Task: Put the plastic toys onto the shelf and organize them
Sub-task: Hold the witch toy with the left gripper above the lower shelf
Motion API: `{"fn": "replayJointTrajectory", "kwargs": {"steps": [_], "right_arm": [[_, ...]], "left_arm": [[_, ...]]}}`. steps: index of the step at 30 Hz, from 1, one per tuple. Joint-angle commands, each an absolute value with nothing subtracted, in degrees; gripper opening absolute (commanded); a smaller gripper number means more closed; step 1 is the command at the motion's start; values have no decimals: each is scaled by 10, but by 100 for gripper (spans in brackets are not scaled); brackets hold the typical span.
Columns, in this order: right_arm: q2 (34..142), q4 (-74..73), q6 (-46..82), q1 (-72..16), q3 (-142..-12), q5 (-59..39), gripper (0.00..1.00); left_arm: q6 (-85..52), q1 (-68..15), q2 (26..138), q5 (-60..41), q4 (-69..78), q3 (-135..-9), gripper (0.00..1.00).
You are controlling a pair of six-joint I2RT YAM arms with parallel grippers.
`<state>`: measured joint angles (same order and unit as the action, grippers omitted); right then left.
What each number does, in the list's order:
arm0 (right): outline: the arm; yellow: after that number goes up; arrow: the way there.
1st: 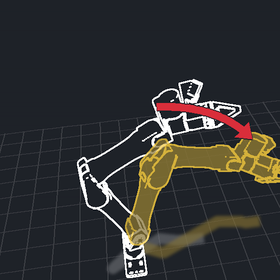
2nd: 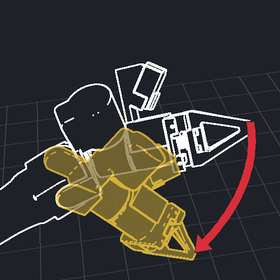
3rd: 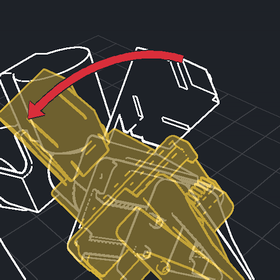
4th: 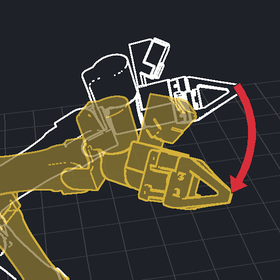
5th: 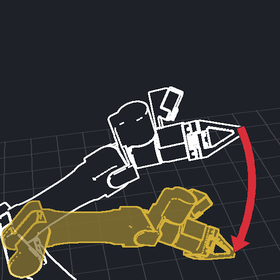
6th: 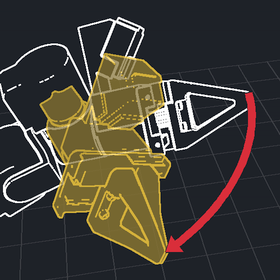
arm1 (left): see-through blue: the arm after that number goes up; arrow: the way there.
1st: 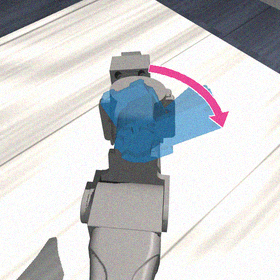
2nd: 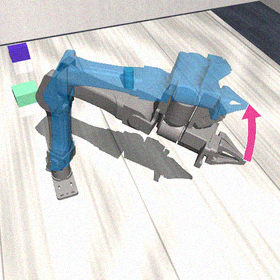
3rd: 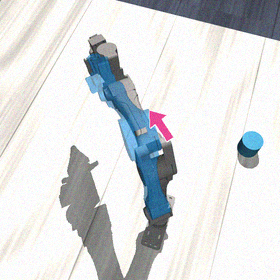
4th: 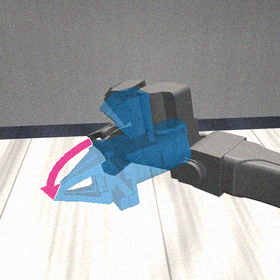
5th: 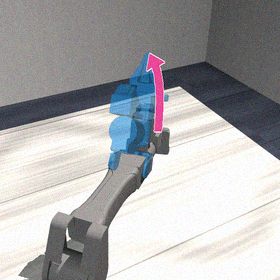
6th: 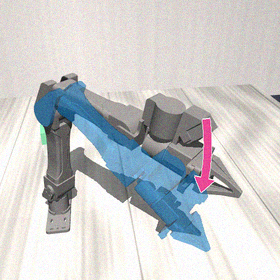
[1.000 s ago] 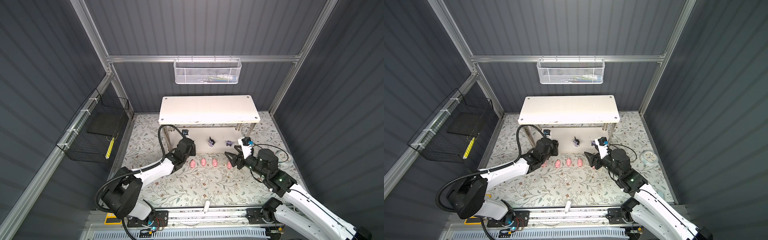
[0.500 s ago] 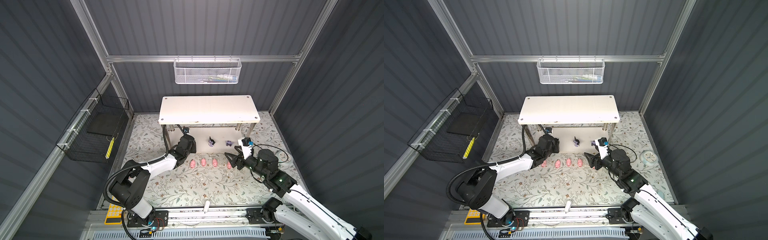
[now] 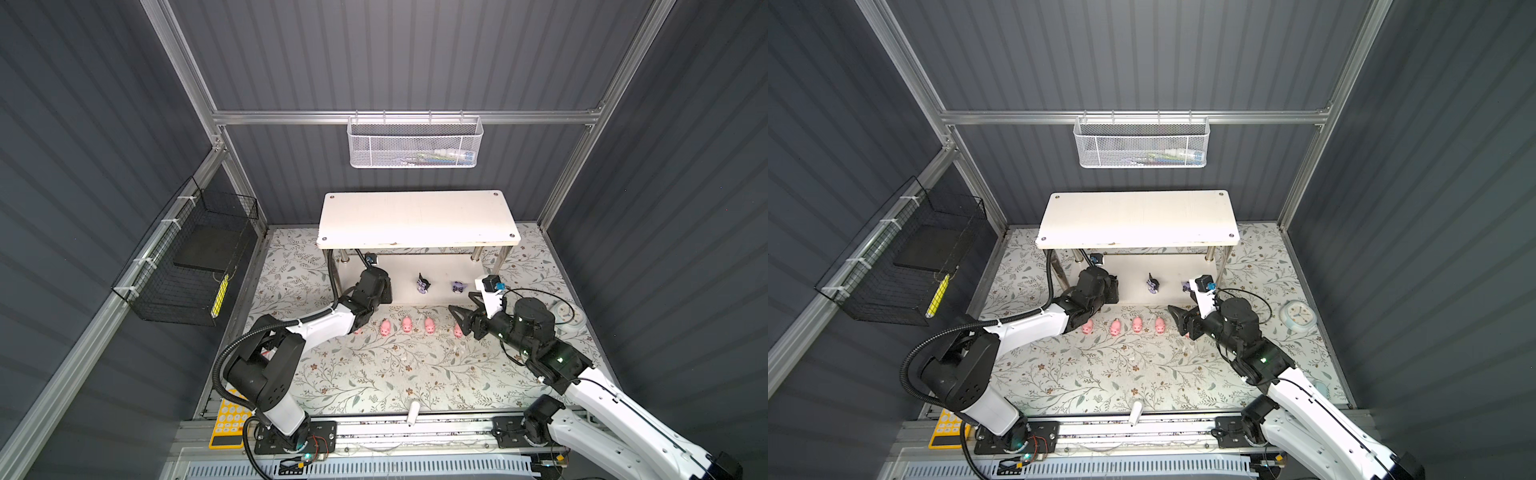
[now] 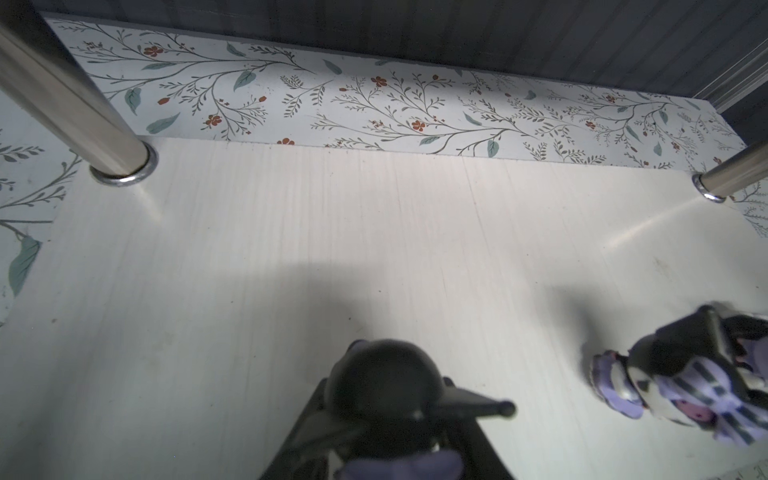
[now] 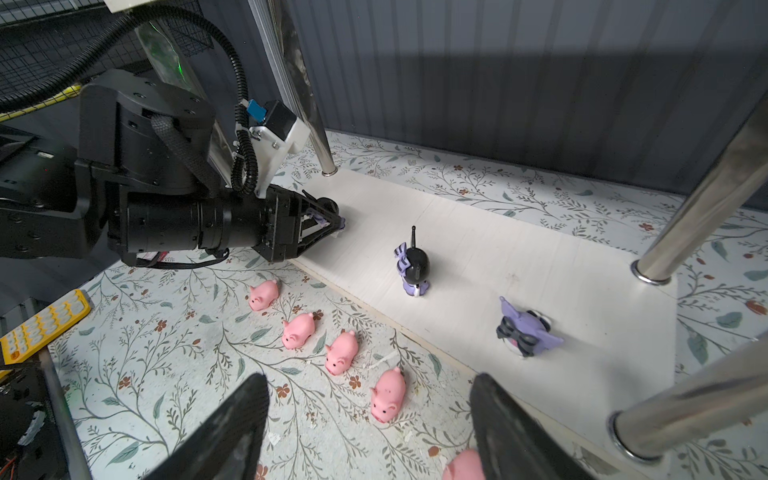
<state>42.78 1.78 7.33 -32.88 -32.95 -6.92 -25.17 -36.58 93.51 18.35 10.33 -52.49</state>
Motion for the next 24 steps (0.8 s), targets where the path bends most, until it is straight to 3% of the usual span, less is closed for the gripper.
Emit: {"fn": "replayJointTrajectory", "kwargs": {"steps": [1,24], "right_arm": [[430,16,76,-328,-324,-67,78],[446,6,75,-328,-324,-69,78]], "left_arm": [[-271,-359,945,180,105,-535,32],[-286,-359,953,188,85,-531,33]]}}
